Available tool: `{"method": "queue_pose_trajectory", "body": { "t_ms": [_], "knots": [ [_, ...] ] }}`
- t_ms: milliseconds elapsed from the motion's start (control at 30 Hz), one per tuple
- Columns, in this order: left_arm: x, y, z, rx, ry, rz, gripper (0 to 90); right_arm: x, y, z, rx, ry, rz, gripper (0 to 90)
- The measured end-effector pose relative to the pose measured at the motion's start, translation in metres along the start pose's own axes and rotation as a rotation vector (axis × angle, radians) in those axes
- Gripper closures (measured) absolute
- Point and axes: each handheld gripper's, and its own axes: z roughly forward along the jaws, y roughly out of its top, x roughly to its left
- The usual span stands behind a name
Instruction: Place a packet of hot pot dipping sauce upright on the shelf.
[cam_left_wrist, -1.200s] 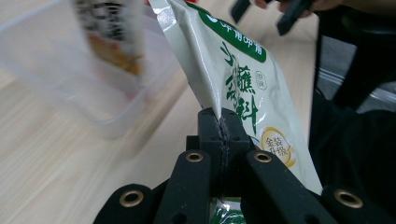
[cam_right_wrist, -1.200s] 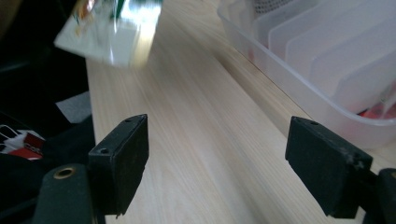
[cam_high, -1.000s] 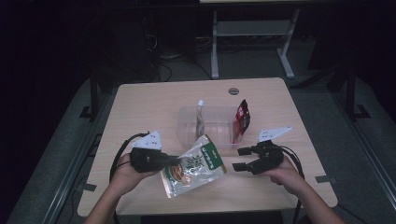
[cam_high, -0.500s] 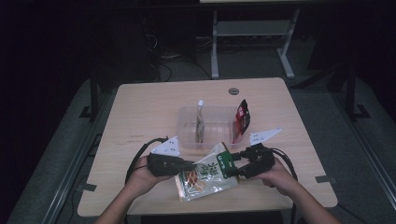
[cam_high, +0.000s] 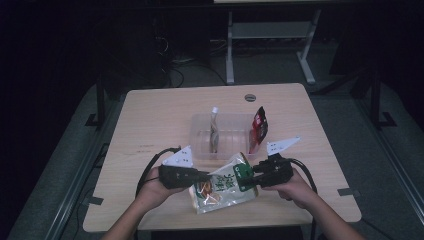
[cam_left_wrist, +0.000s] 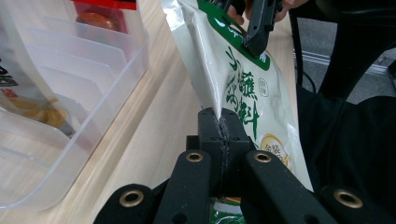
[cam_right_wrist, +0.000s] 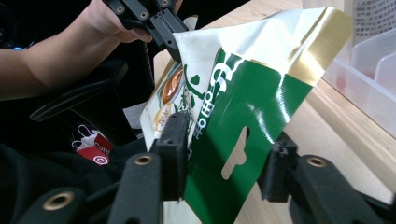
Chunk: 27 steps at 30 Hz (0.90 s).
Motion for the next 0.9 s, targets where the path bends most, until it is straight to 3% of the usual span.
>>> {"method": "queue_pose_trajectory", "body": {
  "t_ms": [300, 467, 733, 900],
  "knots": [
    [0.002, -0.001, 0.001, -0.004, 0.016, 0.003, 89.8, 0.0, 0.0, 0.001, -0.007, 0.027, -0.011, 75.4],
    [0.004, -0.004, 0.003, -0.006, 0.011, -0.003, 89.6, 0.0, 0.001, 0.003, 0.007, 0.018, -0.023, 85.8],
    [0.012, -0.01, 0.006, -0.014, 0.02, -0.022, 88.1, -0.001, 0.003, 0.005, 0.003, 0.033, -0.011, 89.8],
    [0.014, -0.013, 0.008, -0.007, 0.045, -0.037, 78.9, -0.001, 0.004, 0.005, 0.007, 0.018, -0.024, 90.0]
  ]
}}
